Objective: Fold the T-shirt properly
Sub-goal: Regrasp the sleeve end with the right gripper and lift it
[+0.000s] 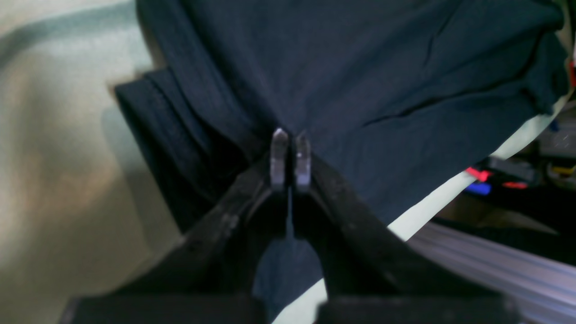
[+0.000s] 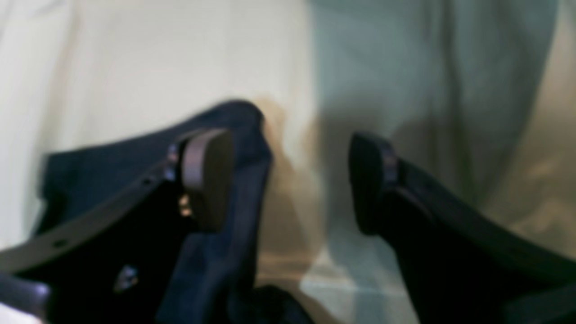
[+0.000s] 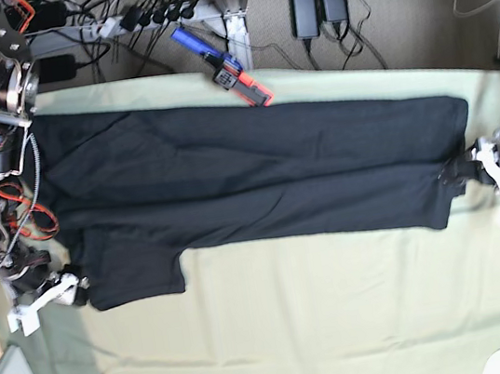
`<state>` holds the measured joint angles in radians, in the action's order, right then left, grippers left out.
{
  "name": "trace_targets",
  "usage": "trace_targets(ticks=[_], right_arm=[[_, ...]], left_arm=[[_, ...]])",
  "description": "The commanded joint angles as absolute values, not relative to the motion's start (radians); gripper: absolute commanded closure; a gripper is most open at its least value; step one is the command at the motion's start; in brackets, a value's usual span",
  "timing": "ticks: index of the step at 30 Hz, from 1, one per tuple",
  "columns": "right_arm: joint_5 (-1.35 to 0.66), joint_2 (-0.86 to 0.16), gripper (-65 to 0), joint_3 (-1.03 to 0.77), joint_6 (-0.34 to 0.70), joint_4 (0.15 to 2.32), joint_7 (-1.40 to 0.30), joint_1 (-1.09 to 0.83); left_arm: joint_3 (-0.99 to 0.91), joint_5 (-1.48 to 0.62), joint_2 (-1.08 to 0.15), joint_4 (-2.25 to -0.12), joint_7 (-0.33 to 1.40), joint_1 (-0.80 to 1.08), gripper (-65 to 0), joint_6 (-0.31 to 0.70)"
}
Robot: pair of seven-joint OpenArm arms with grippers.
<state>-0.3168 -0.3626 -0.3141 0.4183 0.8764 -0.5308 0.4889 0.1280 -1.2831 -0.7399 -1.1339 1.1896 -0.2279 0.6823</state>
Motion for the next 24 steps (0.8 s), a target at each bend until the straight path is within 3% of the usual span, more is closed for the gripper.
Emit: trace_targets(ticks=[1,14,24], right_arm=[[-0.321,-0.37,-40.8,-0.319,0.479,0.857,-0.511,0.526],[-0.269,-0.275,-40.7,-0.289,0.484,0.806,-0.485,0.523],[-0.268,-0.265,-40.5,-0.176,0.484,0.834,-0.489,0.523]], left_arm=[[0.119,-1.301,-0.762,-1.147,1.179,-0.249,0.0,0.698],[0.119,-1.29,-0.762,-1.147,1.171,-0.249,0.0,0.698],[0.119,-1.289,-0.762,-1.147,1.171,-0.249,0.0,0.698]])
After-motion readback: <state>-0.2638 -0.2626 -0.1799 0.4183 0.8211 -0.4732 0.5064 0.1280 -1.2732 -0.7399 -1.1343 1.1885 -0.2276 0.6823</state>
